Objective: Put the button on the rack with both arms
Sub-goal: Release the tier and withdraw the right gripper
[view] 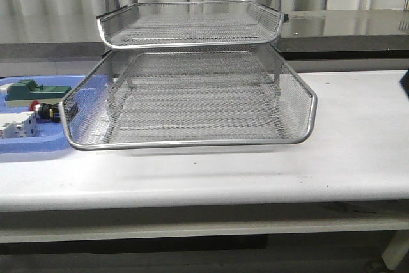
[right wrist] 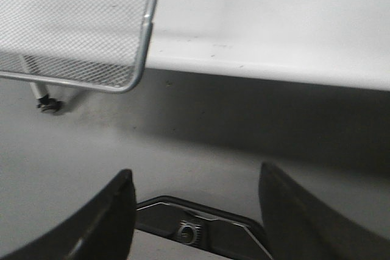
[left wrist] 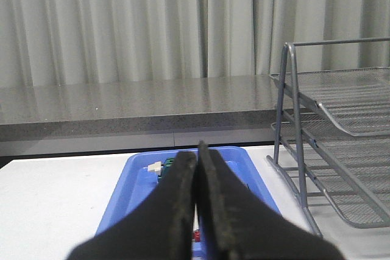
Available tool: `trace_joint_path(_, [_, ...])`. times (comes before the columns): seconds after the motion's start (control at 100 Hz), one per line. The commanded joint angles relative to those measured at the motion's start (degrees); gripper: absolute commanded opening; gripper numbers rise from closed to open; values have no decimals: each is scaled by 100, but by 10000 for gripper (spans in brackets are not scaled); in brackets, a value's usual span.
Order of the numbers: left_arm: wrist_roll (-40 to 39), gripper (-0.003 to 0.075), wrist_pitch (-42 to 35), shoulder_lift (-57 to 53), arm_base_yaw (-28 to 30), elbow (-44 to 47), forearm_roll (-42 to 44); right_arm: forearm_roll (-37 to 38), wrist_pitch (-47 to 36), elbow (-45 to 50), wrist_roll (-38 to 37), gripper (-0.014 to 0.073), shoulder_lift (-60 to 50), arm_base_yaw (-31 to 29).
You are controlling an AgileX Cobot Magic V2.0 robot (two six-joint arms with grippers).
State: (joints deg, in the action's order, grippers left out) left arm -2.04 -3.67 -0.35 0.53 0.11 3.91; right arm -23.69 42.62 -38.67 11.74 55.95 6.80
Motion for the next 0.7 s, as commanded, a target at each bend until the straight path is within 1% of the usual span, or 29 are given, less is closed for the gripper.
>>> trace_joint_path(0.0, [-58, 4, -413, -164, -10, 262, -4, 958, 180, -470, -732, 454, -339, -23])
trace_joint_path(0.1, [-58, 4, -413, -164, -10, 262, -4, 1744, 529, -743, -1174, 454, -625, -23])
trace_joint_path(0.19, [-58, 4, -413, -164, -10, 262, -4, 2203, 763, -862, -1480, 454, -840, -23])
trace_joint_path(0.29, [-58, 4, -413, -164, -10, 262, -4, 2471, 857, -870, -1688, 454, -1178, -23])
trace_joint_path(0.46, [-58, 4, -413, -164, -10, 262, -4, 2739, 1014, -870, -1795, 449, -1591, -23])
trace_joint_path(0.56, [-58, 4, -413, -164, -10, 262, -4, 2925, 1107, -870, -1901, 399, -1704, -23])
trace_joint_path(0.69, [-58, 4, -413, -164, -10, 262, -4, 2991, 1119, -870, -1953, 284, -1745, -23])
